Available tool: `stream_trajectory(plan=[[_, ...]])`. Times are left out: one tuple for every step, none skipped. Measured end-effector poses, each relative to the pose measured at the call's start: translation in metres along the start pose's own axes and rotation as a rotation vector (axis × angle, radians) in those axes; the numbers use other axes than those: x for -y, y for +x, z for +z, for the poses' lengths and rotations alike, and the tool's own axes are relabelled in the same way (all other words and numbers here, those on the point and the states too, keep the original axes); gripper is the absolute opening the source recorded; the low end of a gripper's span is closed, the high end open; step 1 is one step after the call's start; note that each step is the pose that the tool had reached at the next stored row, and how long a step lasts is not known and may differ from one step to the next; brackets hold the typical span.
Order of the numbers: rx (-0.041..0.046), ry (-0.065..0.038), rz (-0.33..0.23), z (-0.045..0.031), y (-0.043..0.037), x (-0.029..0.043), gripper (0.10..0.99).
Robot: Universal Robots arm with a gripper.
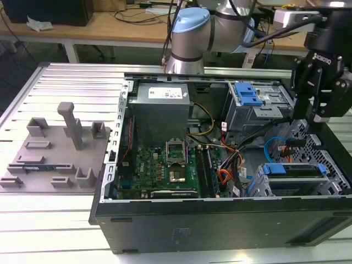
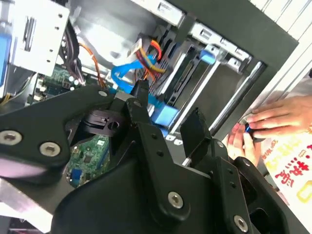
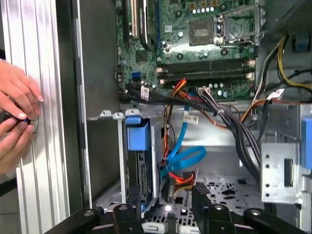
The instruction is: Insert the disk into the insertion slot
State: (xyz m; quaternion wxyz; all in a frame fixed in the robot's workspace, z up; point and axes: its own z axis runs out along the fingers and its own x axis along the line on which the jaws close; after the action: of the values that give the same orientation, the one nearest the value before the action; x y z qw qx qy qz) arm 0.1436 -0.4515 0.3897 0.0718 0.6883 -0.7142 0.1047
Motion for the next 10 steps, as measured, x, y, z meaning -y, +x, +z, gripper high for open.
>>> stream_trajectory(plan=[[-0.002, 0.0, 0.0, 0.0006, -0.0003, 0.0029, 0.533], [-0.0095, -0.001, 0.001, 0.0014, -0.0005, 0.0057, 0.533], [-0.0145, -0.001, 0.002, 0.0018, -0.0007, 0.0063, 0.533], [-0.0179, -0.002, 0.006, 0.0023, -0.0008, 0.0062, 0.533], [-0.0226, -0.003, 0.017, 0.0032, -0.001, 0.0061, 0.533], [-0.0245, -0.003, 0.026, 0.0038, -0.0011, 0.0062, 0.533], [-0.0254, -0.004, 0.035, 0.0045, -0.0013, 0.0061, 0.533], [-0.0271, -0.005, 0.053, 0.0058, -0.0016, 0.0061, 0.522], [-0.0307, -0.005, 0.067, 0.0069, -0.002, 0.006, 0.38], [-0.0342, -0.004, 0.073, 0.0076, -0.0021, 0.006, 0.38]])
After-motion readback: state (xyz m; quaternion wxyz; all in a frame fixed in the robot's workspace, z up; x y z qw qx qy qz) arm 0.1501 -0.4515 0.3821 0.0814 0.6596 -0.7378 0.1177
